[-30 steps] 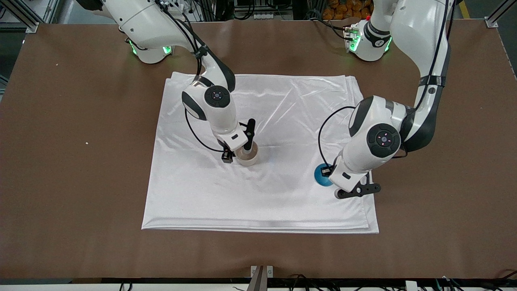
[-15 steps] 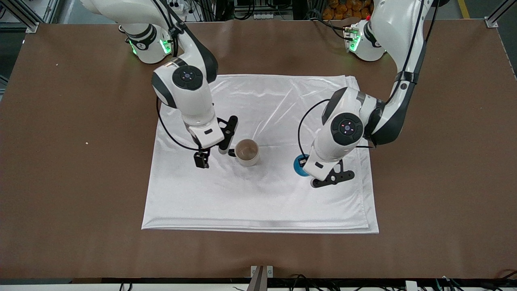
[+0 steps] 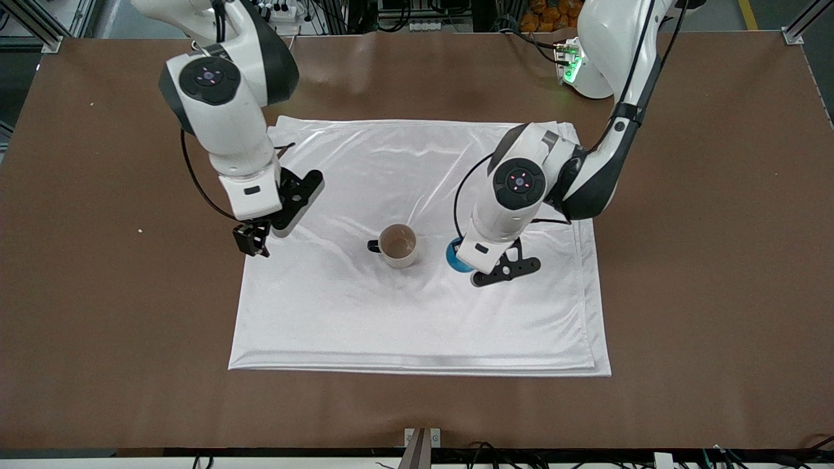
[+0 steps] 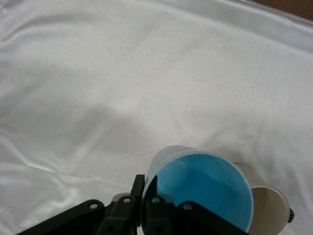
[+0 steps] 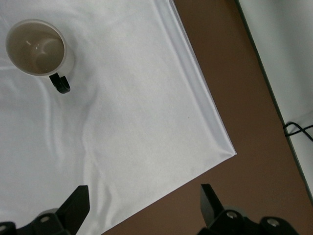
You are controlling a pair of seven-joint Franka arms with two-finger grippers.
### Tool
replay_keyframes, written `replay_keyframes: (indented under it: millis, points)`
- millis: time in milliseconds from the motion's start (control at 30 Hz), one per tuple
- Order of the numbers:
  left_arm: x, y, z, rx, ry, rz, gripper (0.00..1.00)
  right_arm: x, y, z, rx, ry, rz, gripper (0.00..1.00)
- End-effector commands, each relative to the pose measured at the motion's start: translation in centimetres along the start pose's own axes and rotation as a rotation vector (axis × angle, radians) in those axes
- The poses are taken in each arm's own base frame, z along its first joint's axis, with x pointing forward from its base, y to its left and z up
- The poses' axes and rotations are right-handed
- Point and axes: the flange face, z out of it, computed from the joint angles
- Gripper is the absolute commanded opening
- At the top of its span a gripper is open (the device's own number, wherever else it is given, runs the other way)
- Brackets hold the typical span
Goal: Place blue cup into white mug on cloth
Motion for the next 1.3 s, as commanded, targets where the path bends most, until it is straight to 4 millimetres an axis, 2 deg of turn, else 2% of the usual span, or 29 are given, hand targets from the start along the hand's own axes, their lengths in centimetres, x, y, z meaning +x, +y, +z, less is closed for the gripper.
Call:
replay_keyframes:
  millis: [0, 167, 300, 400, 533, 633, 800, 1000, 1067, 1267]
  points:
    - [-1.9, 1.9, -0.4, -0.017, 0.0, -0.015, 0.0, -4.0, 1.1, -3.6, 0.021, -0.003, 0.099, 1.0]
    - [-4.2, 3.7, -0.4, -0.018, 0.0, -0.008, 0.0, -7.4, 2.9, -5.9, 0.026, -0.038, 0.189, 1.0]
    - [-7.1, 5.8, 0.1, -0.013, -0.003, 0.004, 0.0, -9.9, 3.6, -7.8, 0.061, -0.061, 0.252, 1.0]
    - [-8.9, 7.0, 1.4, 0.005, -0.01, 0.005, 0.0, -11.9, 4.0, -9.2, 0.063, -0.085, 0.334, 1.0]
    - [-10.1, 8.1, 2.6, -0.001, -0.002, 0.015, 0.0, -13.6, 4.1, -10.8, 0.06, -0.104, 0.414, 1.0]
    - [-10.1, 8.6, 3.5, -0.022, 0.01, 0.01, 0.0, -15.4, 5.0, -11.4, 0.058, -0.111, 0.473, 1.0]
    - [-9.8, 9.2, 3.8, -0.068, 0.038, 0.004, 0.0, -18.8, 7.0, -12.0, 0.096, -0.08, 0.611, 1.0]
    - [-9.5, 9.5, 4.6, -0.095, 0.055, 0.003, 0.0, -22.9, 9.1, -11.8, 0.154, -0.078, 0.737, 1.0]
    - [-9.4, 9.6, 5.0, -0.103, 0.06, 0.003, 0.0, -23.7, 9.4, -12.1, 0.166, -0.092, 0.755, 1.0]
    - [-9.1, 9.7, 6.6, -0.108, 0.066, 0.001, 0.0, -24.3, 10.3, -14.0, 0.171, -0.109, 0.805, 1.0]
